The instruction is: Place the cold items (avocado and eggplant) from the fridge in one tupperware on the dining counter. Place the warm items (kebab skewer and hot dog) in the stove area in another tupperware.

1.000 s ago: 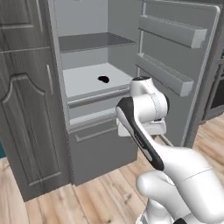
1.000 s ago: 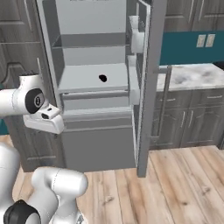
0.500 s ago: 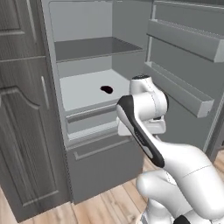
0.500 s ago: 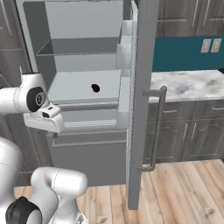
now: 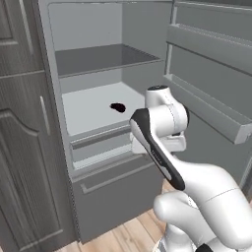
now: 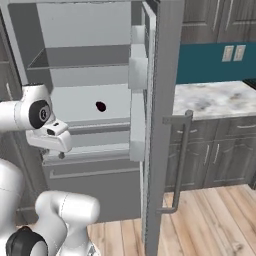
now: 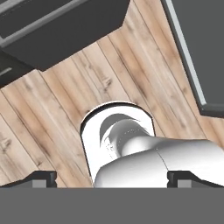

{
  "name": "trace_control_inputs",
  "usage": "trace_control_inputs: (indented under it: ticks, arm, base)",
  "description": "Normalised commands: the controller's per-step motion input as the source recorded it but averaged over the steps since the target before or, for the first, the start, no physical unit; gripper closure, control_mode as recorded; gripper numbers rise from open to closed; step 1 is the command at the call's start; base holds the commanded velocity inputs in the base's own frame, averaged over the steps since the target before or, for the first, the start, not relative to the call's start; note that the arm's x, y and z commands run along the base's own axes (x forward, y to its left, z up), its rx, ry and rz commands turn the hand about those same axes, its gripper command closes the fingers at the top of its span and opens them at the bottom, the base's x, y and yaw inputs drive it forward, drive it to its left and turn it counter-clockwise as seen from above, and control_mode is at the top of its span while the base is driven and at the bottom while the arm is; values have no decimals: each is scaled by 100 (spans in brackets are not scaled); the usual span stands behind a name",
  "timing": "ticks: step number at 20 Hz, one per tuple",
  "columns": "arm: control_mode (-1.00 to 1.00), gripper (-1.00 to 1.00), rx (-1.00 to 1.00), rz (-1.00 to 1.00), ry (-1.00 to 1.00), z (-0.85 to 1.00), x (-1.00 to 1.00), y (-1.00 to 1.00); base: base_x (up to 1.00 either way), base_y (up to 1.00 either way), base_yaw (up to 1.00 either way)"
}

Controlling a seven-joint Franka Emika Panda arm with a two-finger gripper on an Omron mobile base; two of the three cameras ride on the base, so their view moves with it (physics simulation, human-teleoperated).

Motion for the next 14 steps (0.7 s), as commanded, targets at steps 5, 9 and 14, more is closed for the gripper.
trace_control_inputs:
  ticks: [5, 9, 14]
  arm:
    - [100, -100, 0, 0, 0, 0, 0, 0]
    - [100, -100, 0, 0, 0, 0, 0, 0]
    - [100, -100, 0, 0, 0, 0, 0, 0]
  base:
    - [40, -8, -10]
    - [50, 0, -9]
    - [62, 0, -5]
